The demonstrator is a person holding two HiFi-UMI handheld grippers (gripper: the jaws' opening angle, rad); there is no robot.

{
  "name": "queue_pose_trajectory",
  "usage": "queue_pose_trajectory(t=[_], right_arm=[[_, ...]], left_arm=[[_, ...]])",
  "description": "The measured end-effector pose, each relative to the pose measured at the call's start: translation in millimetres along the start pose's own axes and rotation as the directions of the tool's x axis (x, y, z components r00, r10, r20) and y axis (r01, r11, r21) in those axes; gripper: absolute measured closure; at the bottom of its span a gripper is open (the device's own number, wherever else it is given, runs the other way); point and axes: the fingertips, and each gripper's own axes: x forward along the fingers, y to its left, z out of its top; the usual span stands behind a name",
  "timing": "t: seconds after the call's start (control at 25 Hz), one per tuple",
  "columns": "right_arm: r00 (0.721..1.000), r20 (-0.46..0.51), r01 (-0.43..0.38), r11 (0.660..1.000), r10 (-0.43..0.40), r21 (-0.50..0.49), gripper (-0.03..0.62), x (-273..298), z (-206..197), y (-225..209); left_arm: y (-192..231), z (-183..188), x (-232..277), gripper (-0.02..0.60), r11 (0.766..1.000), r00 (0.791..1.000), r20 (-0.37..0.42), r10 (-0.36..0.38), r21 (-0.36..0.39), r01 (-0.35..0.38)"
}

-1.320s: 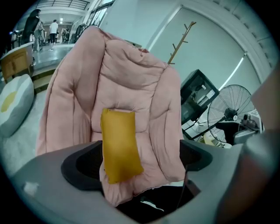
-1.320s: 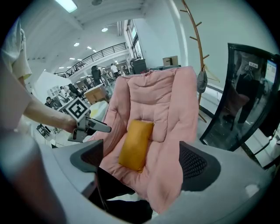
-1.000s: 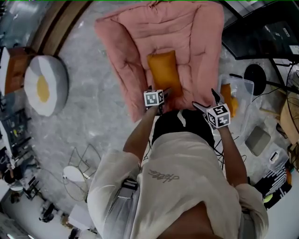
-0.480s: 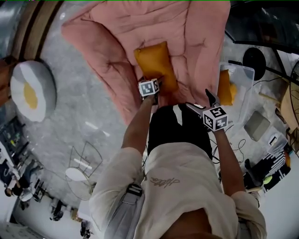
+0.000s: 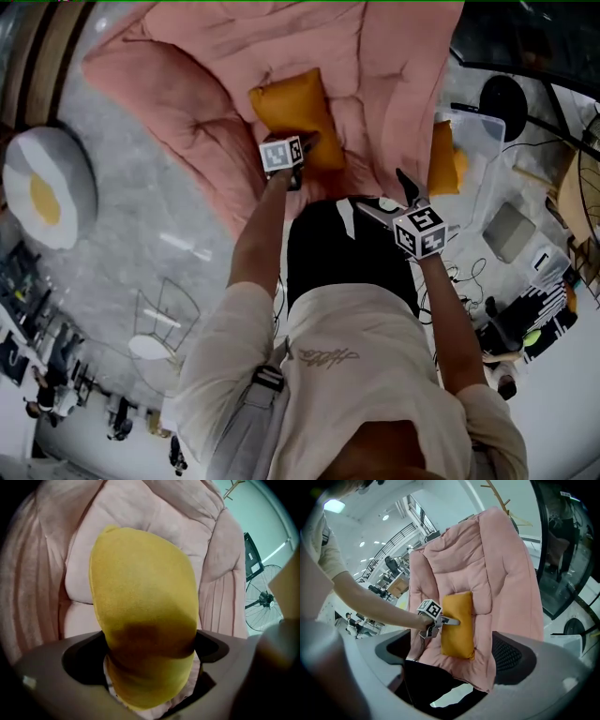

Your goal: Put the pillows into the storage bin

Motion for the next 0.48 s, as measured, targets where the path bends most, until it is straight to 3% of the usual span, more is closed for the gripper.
queue_pose_trajectory(t=[0.2,0.36,0.48], right_arm=[[1.000,-0.030,0.003,1.000,-0.003,-0.006,0.054,-5.4,-13.7,0.9],[1.000,-0.014,0.011,1.000,-0.011,0.001,0.056,-10.0,-11.0,-1.8],[1.000,-0.002,0.008,1.000,-0.008,0.004,0.056,-9.2,-7.8,-0.5]], left_arm=[[1.6,-0.5,12.1,-0.013,1.000,0.997,-0.079,-0.007,-0.009,0.006],[-9.2,-1.5,4.2,0.097,1.000,0.996,-0.085,0.007,0.008,-0.006],[-16.5,-1.1,-1.0,0.140,1.000,0.995,-0.100,0.026,0.019,-0.024]])
